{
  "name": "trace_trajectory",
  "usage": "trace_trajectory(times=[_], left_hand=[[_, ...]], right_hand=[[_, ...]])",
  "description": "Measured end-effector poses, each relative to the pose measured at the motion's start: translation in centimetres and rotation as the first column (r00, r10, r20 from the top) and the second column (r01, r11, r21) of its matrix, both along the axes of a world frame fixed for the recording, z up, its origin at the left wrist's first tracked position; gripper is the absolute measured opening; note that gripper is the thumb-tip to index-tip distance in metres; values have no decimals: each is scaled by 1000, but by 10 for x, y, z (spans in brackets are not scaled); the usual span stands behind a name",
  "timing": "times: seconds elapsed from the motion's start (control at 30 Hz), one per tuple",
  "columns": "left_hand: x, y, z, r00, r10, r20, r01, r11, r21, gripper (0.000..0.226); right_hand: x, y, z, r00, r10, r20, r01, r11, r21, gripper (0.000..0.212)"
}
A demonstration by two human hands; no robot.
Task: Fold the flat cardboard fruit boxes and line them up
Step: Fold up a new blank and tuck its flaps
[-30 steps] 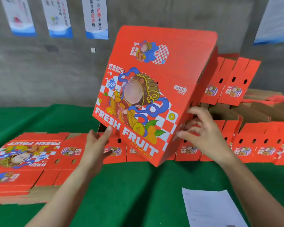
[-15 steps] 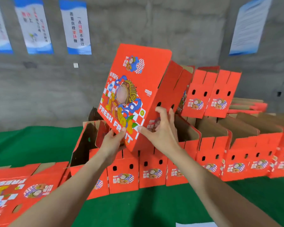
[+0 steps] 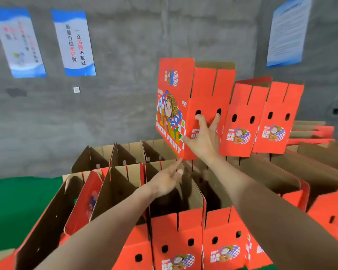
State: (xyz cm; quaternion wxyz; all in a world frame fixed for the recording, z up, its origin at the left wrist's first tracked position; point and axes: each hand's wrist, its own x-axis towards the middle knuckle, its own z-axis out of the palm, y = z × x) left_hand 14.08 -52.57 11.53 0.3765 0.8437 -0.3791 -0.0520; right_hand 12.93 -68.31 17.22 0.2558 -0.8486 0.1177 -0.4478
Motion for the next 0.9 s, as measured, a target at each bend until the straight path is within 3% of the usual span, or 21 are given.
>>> trace_trajectory(times=[0.13, 0.37, 0.6, 0.9], left_hand=[[11, -28, -19, 990, -70, 120, 37, 966, 254, 44], [16, -36, -34, 919, -72, 386, -45, 957, 285, 35], [15, -36, -35, 914, -77, 399, -28, 968, 250, 32], [13, -33, -30, 931, -65, 359, -39, 960, 276, 32]], right_hand=[[33, -21, -22, 984, -100, -145, 104, 994, 20, 63], [57, -31, -19, 981, -152, -124, 155, 988, 14, 70], [67, -52, 5, 967, -206, -146, 212, 977, 23, 82], [81, -35, -35, 963, -152, -222, 146, 988, -46, 76]])
